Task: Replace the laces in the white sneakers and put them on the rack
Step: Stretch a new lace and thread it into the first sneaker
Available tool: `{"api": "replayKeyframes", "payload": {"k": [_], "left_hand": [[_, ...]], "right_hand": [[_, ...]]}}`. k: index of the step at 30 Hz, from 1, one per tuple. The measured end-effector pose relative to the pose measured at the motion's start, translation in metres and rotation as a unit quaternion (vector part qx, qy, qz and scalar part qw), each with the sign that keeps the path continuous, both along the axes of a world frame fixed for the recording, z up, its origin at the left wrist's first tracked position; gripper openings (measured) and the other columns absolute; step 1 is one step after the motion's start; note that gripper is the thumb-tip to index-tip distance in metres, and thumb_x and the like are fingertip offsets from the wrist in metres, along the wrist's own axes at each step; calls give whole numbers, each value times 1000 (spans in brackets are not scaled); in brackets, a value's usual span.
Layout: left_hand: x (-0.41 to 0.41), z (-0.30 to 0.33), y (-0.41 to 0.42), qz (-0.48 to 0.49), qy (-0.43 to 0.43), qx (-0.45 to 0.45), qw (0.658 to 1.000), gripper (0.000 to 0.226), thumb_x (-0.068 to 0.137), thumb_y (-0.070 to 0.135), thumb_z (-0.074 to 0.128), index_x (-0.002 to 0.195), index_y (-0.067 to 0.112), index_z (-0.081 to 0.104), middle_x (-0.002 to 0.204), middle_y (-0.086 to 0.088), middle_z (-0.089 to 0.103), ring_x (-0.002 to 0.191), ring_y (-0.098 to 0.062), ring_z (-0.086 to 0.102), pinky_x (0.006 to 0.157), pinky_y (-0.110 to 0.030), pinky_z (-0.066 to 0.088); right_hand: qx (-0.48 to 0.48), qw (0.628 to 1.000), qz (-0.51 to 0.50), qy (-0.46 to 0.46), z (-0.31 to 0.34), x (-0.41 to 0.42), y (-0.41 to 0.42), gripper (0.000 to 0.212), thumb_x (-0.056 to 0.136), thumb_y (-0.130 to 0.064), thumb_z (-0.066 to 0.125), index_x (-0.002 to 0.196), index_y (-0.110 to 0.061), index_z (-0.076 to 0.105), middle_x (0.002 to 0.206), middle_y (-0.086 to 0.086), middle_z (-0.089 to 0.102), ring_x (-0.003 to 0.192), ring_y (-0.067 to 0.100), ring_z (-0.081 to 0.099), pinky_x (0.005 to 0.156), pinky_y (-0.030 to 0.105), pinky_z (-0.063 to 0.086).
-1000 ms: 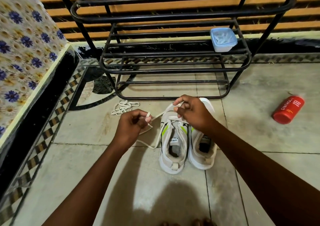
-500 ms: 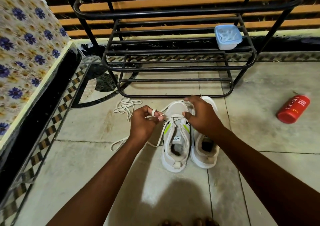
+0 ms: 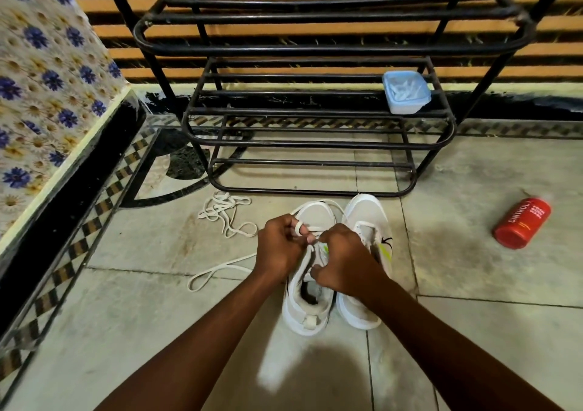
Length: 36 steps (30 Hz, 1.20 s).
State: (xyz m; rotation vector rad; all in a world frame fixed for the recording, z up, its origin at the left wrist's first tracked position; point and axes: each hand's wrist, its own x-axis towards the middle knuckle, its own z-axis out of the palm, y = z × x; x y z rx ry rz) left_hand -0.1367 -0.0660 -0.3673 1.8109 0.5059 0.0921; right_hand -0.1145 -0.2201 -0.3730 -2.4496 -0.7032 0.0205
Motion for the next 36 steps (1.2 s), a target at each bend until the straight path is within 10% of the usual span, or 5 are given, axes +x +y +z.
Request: {"api": "replayKeyframes", "payload": {"k": [5, 11, 16, 36], "left_hand": [[-2, -10, -9, 9, 23, 19, 1000, 19, 77, 5, 86, 75, 16, 71, 78, 5, 78, 80, -7, 76, 84, -35, 62], [0, -11, -14, 25, 26, 59, 998, 17, 78, 11, 86, 75, 16, 70, 73, 6, 75, 73, -6, 73, 78, -27, 59], [0, -10, -24, 56, 33, 42, 997, 16, 77, 10, 88, 75, 15, 73, 76, 4, 76, 73, -1, 72, 75, -18, 56], [-1, -20, -35, 110, 31, -19, 993, 29, 78, -1, 84, 79, 14, 59, 79, 3, 75, 76, -10, 76, 76, -26, 58]], "right_hand": [[13, 998, -56, 8, 8, 0, 1, 24, 53, -16, 67, 60, 0, 52, 54, 14, 50, 49, 35, 52, 47, 27, 33], [33, 990, -124, 65, 14, -3, 2, 26, 71, 0, 72, 93, 12, 65, 80, 27, 68, 81, 46, 63, 70, 48, 52], [71, 981, -155, 93, 13, -6, -2, 31, 72, -4, 75, 102, 3, 70, 86, 17, 73, 88, 35, 68, 74, 32, 48], [43, 973, -167, 155, 24, -5, -2, 30, 76, -9, 73, 100, 6, 66, 94, 18, 70, 91, 34, 64, 78, 41, 50]]}}
